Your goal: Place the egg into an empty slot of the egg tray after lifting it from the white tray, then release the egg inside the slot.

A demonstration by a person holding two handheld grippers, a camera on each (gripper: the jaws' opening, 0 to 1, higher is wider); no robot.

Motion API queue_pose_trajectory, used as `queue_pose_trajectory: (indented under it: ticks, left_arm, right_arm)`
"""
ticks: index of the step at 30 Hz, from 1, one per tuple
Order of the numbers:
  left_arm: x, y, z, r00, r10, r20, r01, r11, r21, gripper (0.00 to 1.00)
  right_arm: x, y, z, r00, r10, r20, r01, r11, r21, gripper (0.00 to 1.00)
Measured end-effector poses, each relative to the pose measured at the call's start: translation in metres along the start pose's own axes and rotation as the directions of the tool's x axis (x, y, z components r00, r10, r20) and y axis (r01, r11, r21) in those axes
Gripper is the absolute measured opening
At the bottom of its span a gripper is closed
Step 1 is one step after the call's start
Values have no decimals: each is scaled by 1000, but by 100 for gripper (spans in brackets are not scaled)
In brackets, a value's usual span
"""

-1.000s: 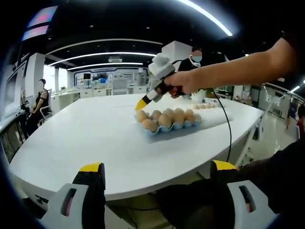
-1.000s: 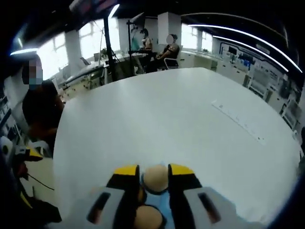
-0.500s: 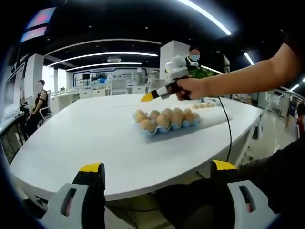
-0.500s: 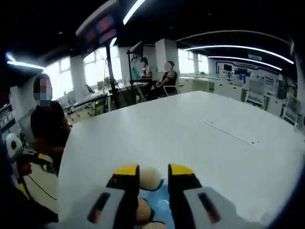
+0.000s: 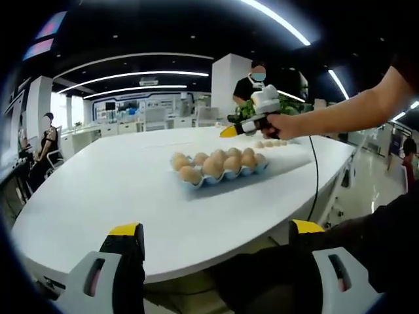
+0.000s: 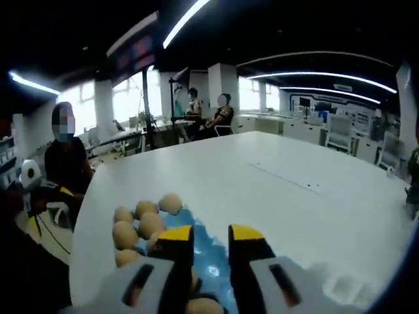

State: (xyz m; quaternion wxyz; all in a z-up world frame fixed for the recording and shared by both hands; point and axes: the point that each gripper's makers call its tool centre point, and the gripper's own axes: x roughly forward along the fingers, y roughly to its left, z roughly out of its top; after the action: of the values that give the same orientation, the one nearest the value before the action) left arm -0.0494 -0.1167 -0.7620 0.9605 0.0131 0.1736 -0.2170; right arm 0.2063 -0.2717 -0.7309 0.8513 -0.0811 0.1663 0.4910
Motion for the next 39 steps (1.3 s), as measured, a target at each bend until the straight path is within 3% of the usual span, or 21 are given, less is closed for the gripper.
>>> queue_pose_trajectory:
  ticks: [5,12,14,18,21,26,32,35,39]
  left_arm:
    - [11,-5,5,1000,-21,-2,21,1000,12,93]
    - [24,-8,10,999,-41,1,41,999,24,93]
    - [28,-9,10,999,-46,-1,46,999,23,93]
    - [38,-9,11,998,-60,-13,61,998,31,93]
    - [43,-13,13,997,-73,-15,74,997,35,93]
    - [49,-16,14,996,-86,-24,87,995,43,93]
    - [59,-16,16,995,-99,-28,100,994,45,93]
    - [62,-17,19,995,-100,-24,101,994,43,93]
    - [61,-17,21,996,-93,-14,93,995,41,93]
  right_arm:
    - [-42,-31,-20,998,-60,-27,59,998,-14,20]
    - [-77,-64,-34,991,-114,-63,112,993,-31,20]
    - [-87,-80,-41,983,-153,-96,147,986,-73,21]
    - [-91,-89,-46,980,-157,-124,145,985,-96,21]
    - [-89,-97,-55,968,-166,-190,136,978,-159,21]
    - [-82,-113,-66,952,-192,-240,154,974,-166,22]
    - [-76,-124,-74,934,-211,-288,174,973,-151,22]
    - [-72,-132,-85,912,-216,-350,185,975,-119,26]
    - [-70,-134,-83,914,-189,-359,176,982,-70,25]
